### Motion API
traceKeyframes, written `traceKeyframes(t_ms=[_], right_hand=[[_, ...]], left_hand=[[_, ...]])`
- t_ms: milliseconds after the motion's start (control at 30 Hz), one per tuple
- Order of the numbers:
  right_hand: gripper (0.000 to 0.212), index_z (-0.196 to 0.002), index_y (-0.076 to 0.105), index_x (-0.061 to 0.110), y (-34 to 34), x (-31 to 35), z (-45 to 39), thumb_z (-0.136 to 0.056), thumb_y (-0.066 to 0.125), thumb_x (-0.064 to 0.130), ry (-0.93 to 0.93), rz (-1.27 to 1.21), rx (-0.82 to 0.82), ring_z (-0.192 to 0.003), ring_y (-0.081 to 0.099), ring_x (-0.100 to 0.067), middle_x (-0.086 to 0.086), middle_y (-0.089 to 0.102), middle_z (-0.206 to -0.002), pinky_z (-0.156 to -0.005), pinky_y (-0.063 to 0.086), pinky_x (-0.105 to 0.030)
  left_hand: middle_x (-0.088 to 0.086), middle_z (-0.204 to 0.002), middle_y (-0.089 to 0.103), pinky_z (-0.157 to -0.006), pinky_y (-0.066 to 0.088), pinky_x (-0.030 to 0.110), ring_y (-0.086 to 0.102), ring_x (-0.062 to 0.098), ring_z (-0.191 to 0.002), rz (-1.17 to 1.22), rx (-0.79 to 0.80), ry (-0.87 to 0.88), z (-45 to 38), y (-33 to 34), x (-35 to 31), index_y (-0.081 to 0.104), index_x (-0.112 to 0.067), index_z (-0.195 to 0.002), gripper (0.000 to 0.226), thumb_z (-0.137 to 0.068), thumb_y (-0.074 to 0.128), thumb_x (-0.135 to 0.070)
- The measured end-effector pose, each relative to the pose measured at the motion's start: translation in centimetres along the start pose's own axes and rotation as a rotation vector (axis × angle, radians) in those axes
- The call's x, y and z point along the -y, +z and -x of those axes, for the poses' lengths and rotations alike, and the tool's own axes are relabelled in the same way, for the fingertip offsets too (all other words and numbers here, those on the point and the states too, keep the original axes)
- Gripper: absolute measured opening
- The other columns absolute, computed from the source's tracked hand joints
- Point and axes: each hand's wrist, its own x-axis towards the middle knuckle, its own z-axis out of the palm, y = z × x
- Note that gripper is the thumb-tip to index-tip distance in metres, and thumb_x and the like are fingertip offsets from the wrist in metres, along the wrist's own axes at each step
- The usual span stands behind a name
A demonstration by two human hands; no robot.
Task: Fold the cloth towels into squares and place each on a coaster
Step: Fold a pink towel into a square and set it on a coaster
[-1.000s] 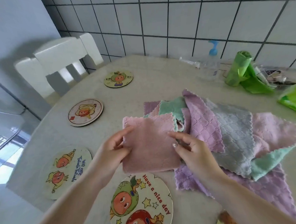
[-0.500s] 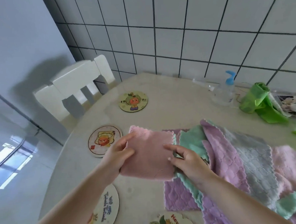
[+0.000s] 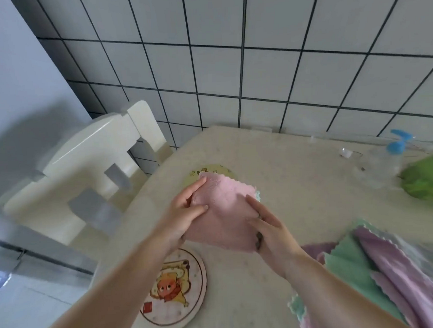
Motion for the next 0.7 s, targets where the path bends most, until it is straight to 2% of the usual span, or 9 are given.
traceKeyframes(t_ms=[100,200,300,367,467,567,633,700], right_hand=[[0.05,-0.132,0.048,0.035,0.9,1.1,-3.3,-0.093,0.043,0.003,-0.053,-0.004,-0.036,-0.097,0.066,-0.013,0.003,0.064,-0.121,-0.081,0.049,-0.031],[0.049,-0.123,0.053,0.041,1.4,1.8,-6.9,-0.091,0.046,0.005,-0.115,0.052,-0.108,-0.079,0.061,-0.014,0.004,0.066,-0.096,-0.074,0.046,-0.031],[0.048,-0.112,0.056,0.048,1.5,1.8,-10.2,-0.09,0.048,0.005,-0.128,0.135,-0.168,-0.063,0.045,-0.013,-0.003,0.046,-0.077,-0.06,0.04,-0.022],[0.049,-0.114,0.053,0.045,1.7,1.5,-12.1,-0.09,0.047,0.003,-0.098,0.172,-0.181,-0.054,0.043,-0.008,0.001,0.045,-0.07,-0.05,0.036,-0.018],[0.05,-0.12,0.051,0.043,2.2,0.7,-13.9,-0.089,0.048,0.003,-0.056,0.245,-0.189,-0.065,0.05,-0.014,0.0,0.054,-0.077,-0.062,0.044,-0.024],[0.048,-0.123,0.051,0.04,2.1,0.0,-14.9,-0.089,0.05,0.007,-0.038,0.358,-0.194,-0.079,0.057,-0.018,0.002,0.06,-0.089,-0.08,0.051,-0.035],[0.048,-0.129,0.05,0.037,1.8,-0.2,-15.0,-0.089,0.053,0.01,-0.039,0.43,-0.197,-0.094,0.061,-0.017,0.004,0.061,-0.106,-0.09,0.05,-0.034],[0.051,-0.133,0.045,0.036,1.5,-0.2,-15.1,-0.089,0.056,0.014,-0.061,0.499,-0.209,-0.106,0.057,-0.013,0.008,0.054,-0.117,-0.092,0.047,-0.029]], left_hand=[[-0.01,-0.123,0.059,-0.087,0.045,0.021,0.058,0.006,-0.107,-0.016,0.051,0.044,-4.2,-1.2,-0.1,0.054,-0.043,-0.117,0.059,-0.084,0.054,0.006],[-0.017,-0.126,0.056,-0.092,0.044,0.022,0.056,0.002,-0.112,-0.026,0.107,0.07,-8.4,-2.3,0.4,0.051,-0.043,-0.122,0.06,-0.077,0.064,-0.006],[-0.02,-0.135,0.046,-0.099,0.038,0.02,0.046,-0.005,-0.12,-0.09,0.124,0.088,-11.6,-3.2,1.5,0.047,-0.036,-0.13,0.063,-0.077,0.068,-0.009],[-0.018,-0.14,0.042,-0.101,0.034,0.017,0.041,-0.005,-0.125,-0.181,0.091,0.093,-13.1,-3.7,2.4,0.045,-0.03,-0.135,0.062,-0.083,0.064,-0.002],[-0.017,-0.143,0.039,-0.108,0.029,0.021,0.037,-0.002,-0.129,-0.278,0.06,0.088,-14.2,-4.7,3.7,0.043,-0.027,-0.136,0.062,-0.084,0.061,0.001],[-0.018,-0.142,0.04,-0.108,0.033,0.024,0.041,-0.003,-0.126,-0.327,0.066,0.099,-14.7,-5.5,4.4,0.044,-0.029,-0.136,0.062,-0.083,0.062,-0.002],[-0.018,-0.139,0.043,-0.103,0.038,0.02,0.047,-0.008,-0.117,-0.342,0.068,0.104,-14.8,-5.6,4.6,0.044,-0.029,-0.136,0.061,-0.084,0.063,-0.003],[-0.018,-0.134,0.047,-0.098,0.04,0.017,0.052,-0.012,-0.108,-0.373,0.057,0.109,-15.1,-5.5,4.5,0.044,-0.029,-0.136,0.062,-0.083,0.062,-0.002]])
